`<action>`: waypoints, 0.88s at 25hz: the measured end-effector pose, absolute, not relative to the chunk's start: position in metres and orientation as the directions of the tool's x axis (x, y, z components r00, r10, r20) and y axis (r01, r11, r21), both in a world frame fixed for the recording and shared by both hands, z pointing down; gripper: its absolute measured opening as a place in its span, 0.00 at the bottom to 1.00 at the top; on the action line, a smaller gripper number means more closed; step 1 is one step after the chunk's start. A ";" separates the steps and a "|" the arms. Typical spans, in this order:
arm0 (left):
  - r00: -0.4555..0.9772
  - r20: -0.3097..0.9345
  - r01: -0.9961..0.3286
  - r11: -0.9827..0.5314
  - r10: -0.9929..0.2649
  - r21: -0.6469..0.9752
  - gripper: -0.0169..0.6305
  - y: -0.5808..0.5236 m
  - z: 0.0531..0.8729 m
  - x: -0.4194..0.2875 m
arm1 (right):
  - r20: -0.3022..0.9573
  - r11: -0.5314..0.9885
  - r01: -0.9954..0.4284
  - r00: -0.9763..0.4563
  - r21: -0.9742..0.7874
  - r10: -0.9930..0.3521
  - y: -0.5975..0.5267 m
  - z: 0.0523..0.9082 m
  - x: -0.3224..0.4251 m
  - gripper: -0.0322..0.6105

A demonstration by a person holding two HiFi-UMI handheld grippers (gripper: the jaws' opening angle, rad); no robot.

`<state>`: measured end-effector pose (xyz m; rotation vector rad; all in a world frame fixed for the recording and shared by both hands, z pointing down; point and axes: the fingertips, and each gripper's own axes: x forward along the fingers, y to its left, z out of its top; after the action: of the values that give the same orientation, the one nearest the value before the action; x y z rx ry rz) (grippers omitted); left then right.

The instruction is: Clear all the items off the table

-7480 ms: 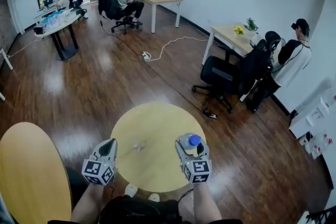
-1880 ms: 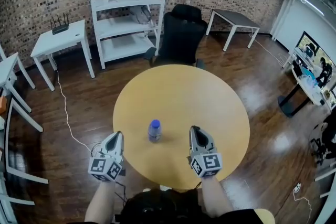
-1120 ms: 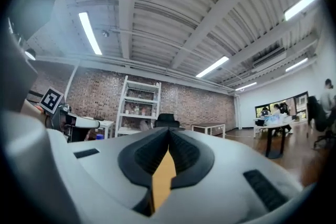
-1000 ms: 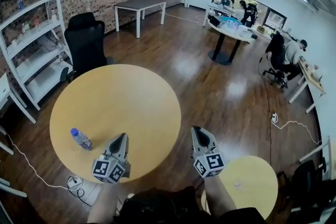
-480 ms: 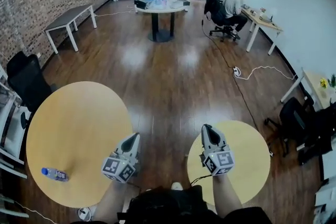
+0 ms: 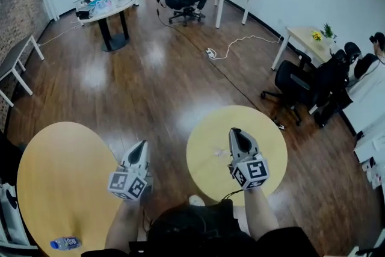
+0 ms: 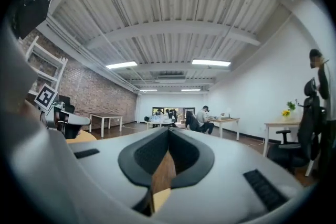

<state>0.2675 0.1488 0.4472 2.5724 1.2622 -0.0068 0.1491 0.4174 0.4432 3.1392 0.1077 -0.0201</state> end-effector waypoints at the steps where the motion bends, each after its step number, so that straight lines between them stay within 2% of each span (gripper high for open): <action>1: 0.599 -0.123 0.791 -0.562 0.791 0.241 0.03 0.158 0.447 0.268 | -0.009 -0.995 0.097 0.995 0.003 0.097 0.424 0.444 0.141 0.06; 5: 0.530 -0.105 0.833 -0.493 0.842 0.250 0.03 0.194 0.456 0.264 | 0.026 -0.981 0.195 0.981 -0.011 0.195 0.451 0.458 0.112 0.06; 9: 0.496 -0.077 0.846 -0.461 0.865 0.268 0.03 0.213 0.467 0.263 | 0.096 -0.974 0.225 0.970 -0.015 0.223 0.459 0.481 0.103 0.06; 19: 0.522 0.028 0.808 -0.505 0.852 0.305 0.03 0.227 0.505 0.261 | 0.248 -0.986 0.164 0.956 -0.013 0.156 0.460 0.543 0.122 0.06; 22: 0.544 0.065 0.781 -0.533 0.837 0.326 0.03 0.223 0.525 0.268 | 0.323 -0.990 0.141 0.937 -0.007 0.131 0.459 0.574 0.133 0.16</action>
<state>0.2680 0.2225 0.5245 2.5239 1.3520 0.3110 0.1332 0.4586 0.5744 3.1218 0.2197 0.5173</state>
